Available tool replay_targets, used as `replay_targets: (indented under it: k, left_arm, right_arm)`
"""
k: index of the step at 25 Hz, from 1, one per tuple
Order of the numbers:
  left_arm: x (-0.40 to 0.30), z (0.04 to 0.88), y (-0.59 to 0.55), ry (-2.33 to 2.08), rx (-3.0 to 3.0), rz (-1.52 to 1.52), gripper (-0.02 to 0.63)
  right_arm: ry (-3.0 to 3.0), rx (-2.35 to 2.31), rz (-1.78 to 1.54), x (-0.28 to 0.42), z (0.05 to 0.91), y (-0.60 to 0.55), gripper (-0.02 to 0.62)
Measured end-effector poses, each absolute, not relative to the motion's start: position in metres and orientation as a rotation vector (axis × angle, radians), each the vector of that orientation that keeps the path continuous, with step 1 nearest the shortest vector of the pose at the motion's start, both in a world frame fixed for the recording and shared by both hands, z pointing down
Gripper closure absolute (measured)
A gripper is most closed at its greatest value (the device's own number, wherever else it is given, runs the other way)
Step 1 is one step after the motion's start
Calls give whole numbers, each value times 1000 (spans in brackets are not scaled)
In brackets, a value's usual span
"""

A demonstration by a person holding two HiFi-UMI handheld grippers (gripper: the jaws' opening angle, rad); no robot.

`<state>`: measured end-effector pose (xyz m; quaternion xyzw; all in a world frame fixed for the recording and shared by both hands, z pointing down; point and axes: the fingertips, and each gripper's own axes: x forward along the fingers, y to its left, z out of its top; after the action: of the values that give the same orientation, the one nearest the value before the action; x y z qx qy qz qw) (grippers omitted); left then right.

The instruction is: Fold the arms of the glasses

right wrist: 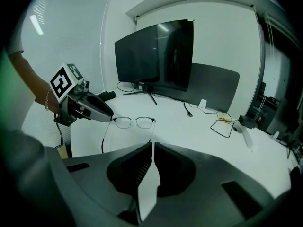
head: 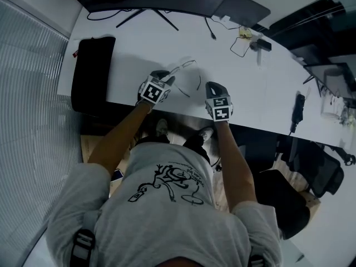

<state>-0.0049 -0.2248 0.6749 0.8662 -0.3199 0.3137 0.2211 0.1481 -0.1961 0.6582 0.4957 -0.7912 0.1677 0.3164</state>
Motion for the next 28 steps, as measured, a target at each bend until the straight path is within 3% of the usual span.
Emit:
replay_targets:
  k: [13,22,28]
  left_arm:
    - [-1,695,-244,-898,2387,920,474]
    - [-3,701,-249,-907,2385,928,543]
    - [1,699,-249,-894,2403,942,552]
  right_arm:
    - [-2025,1225,522,146,697,-202,568]
    - [-2038,1189,543,133,705,-205,568]
    - [-2045,1157,589,128,713,-200,569]
